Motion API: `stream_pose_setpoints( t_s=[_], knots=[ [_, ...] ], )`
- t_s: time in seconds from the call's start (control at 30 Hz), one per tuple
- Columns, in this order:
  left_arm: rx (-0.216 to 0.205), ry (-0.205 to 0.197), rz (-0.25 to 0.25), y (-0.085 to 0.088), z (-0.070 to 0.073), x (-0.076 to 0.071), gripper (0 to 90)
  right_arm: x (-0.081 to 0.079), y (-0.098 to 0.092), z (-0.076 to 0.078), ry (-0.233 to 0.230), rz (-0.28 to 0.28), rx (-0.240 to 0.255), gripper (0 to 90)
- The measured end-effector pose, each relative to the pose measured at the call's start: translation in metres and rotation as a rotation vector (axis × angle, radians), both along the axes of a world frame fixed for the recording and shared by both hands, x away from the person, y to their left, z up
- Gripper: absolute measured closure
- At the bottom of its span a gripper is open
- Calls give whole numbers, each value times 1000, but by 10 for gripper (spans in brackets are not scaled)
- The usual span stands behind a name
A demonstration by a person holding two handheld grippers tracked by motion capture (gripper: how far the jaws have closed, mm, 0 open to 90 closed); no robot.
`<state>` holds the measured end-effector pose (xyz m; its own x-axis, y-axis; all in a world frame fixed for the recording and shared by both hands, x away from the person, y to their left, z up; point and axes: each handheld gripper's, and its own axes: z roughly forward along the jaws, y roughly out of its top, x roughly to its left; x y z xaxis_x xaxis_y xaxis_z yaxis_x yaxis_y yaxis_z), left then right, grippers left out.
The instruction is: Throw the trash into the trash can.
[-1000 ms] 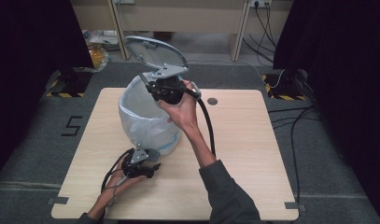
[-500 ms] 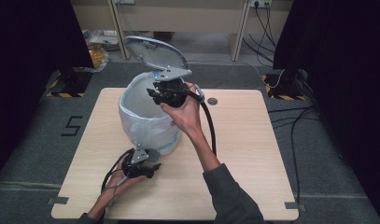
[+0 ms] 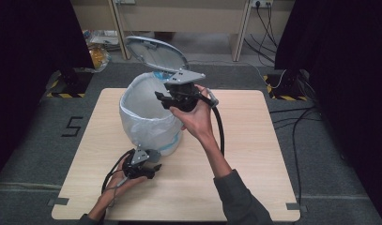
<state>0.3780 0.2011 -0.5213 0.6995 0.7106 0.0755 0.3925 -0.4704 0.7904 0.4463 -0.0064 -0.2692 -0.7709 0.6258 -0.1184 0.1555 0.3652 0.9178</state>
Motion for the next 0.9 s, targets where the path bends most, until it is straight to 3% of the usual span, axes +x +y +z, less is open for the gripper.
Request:
stream_pose_setpoints(
  t_s=[0.9],
  knots=[
    [-1, -9, 4, -1, 0, 0, 257, -25, -76, -12, 7, -119, 33, 449]
  ],
)
